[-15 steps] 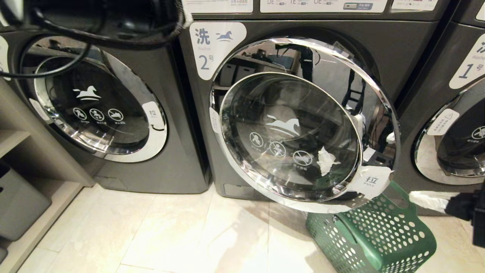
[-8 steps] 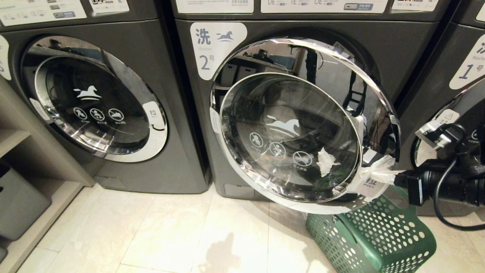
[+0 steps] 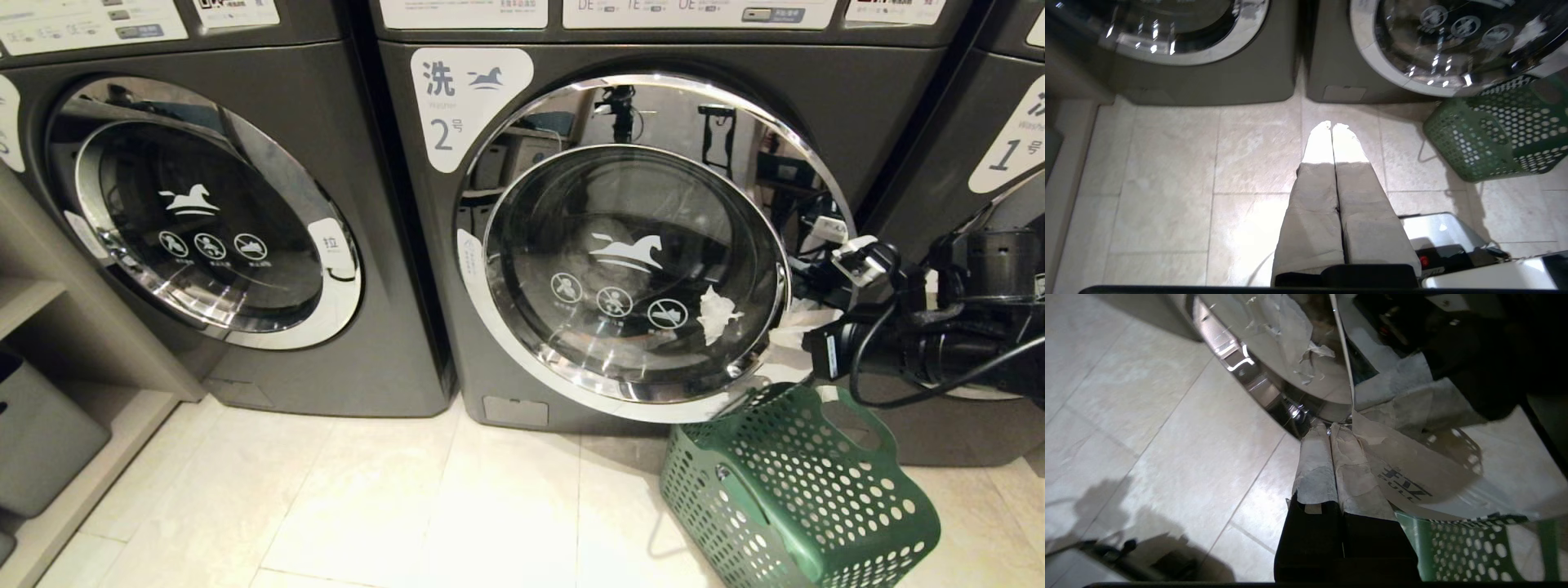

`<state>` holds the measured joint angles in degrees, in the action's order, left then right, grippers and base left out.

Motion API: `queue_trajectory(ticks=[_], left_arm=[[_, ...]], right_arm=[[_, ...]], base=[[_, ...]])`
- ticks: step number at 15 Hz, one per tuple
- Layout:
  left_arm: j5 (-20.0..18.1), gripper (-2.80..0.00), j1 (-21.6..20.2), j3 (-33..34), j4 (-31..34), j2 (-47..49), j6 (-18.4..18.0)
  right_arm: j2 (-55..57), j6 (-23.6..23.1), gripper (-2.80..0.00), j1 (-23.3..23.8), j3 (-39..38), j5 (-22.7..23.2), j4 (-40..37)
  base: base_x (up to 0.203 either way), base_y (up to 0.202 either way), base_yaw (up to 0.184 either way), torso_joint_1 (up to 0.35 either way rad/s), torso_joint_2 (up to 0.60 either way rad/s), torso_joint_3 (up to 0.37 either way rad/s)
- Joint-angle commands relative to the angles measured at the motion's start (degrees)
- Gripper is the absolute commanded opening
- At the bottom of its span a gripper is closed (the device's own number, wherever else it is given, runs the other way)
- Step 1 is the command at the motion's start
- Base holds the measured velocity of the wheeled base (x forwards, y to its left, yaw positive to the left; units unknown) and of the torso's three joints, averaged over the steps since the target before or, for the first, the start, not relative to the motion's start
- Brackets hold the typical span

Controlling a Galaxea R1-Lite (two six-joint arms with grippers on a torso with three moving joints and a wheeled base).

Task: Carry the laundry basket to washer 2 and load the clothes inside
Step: Press the washing machine door tightly with the right hand

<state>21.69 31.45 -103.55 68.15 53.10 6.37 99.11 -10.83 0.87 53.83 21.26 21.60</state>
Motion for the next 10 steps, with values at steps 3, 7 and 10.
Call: queue_trajectory(ticks=[3,7,10], left_arm=[[0.11,-2.80,-8.30,0.17,16.38,-8.78,-0.85],[-3.64,-2.80,-17.05,1.23,19.52,-13.90,-1.43],[-13.07,-2.80,-29.77,1.20,19.52,-15.88,-5.65]], right_arm=[[6.45,-0.09,-2.80,2.44,6.81,-6.51,1.62],[12.50,-0.26,-2.80,3.50,14.07,-7.52,1.79],[18.35,-0.18,-2.80,3.23,21.31,-9.00,1.86]], base=[[0.000,0.000,0.000,0.000,0.00,0.000],[0.000,0.000,0.000,0.000,0.00,0.000],[0.000,0.000,0.000,0.000,0.00,0.000]])
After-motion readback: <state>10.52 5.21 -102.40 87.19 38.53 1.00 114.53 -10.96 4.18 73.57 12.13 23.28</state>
